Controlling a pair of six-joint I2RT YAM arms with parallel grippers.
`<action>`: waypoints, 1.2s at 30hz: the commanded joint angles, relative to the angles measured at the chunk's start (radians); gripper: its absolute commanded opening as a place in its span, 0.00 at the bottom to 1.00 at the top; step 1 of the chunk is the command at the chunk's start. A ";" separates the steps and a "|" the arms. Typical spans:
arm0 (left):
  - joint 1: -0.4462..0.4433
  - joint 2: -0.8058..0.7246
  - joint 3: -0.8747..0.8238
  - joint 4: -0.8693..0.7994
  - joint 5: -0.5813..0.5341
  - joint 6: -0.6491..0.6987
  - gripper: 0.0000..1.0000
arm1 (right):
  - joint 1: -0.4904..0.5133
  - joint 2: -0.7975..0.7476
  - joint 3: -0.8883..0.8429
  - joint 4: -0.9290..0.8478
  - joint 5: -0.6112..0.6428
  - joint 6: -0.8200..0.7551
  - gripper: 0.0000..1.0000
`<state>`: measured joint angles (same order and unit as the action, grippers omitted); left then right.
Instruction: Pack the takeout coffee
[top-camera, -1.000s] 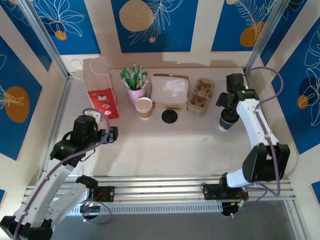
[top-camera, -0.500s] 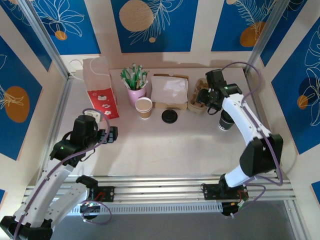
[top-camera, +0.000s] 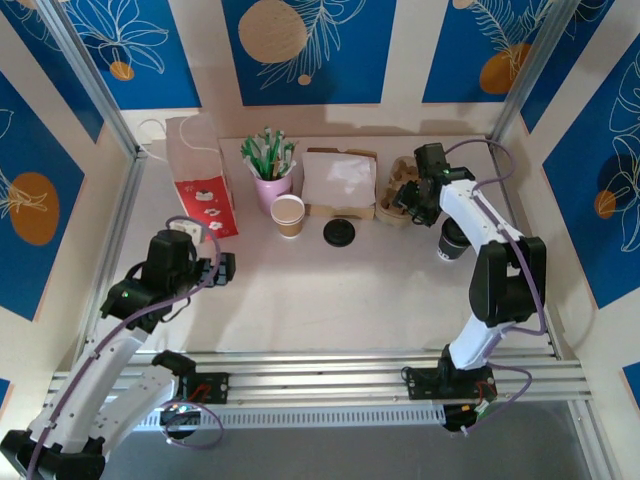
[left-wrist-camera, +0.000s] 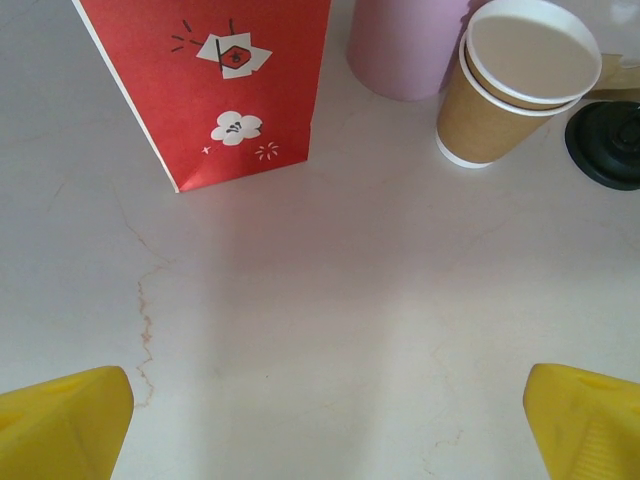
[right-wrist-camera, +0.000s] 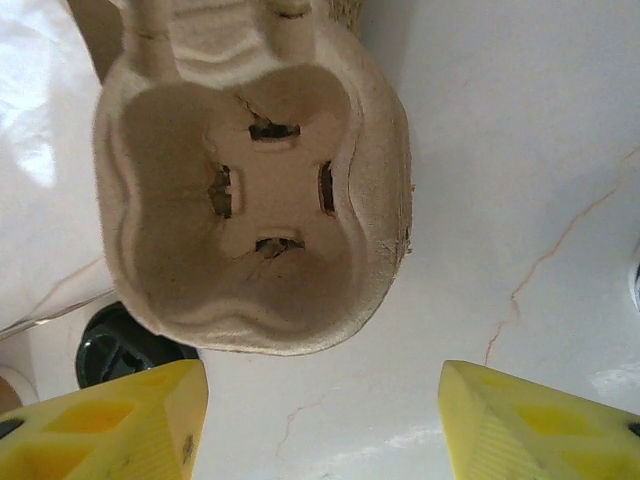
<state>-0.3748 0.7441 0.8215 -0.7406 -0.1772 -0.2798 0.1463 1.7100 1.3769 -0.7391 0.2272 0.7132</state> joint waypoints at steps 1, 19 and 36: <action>0.010 0.004 -0.011 0.008 -0.013 0.014 1.00 | 0.000 0.031 0.008 0.010 -0.021 0.017 0.62; 0.010 0.017 -0.010 0.014 -0.011 0.017 1.00 | 0.002 0.094 0.043 0.032 0.017 -0.009 0.50; 0.010 0.020 -0.010 0.013 -0.010 0.016 1.00 | -0.004 0.063 -0.004 0.088 -0.012 0.019 0.40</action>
<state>-0.3748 0.7624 0.8196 -0.7403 -0.1772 -0.2787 0.1463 1.7905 1.3849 -0.6777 0.2356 0.7185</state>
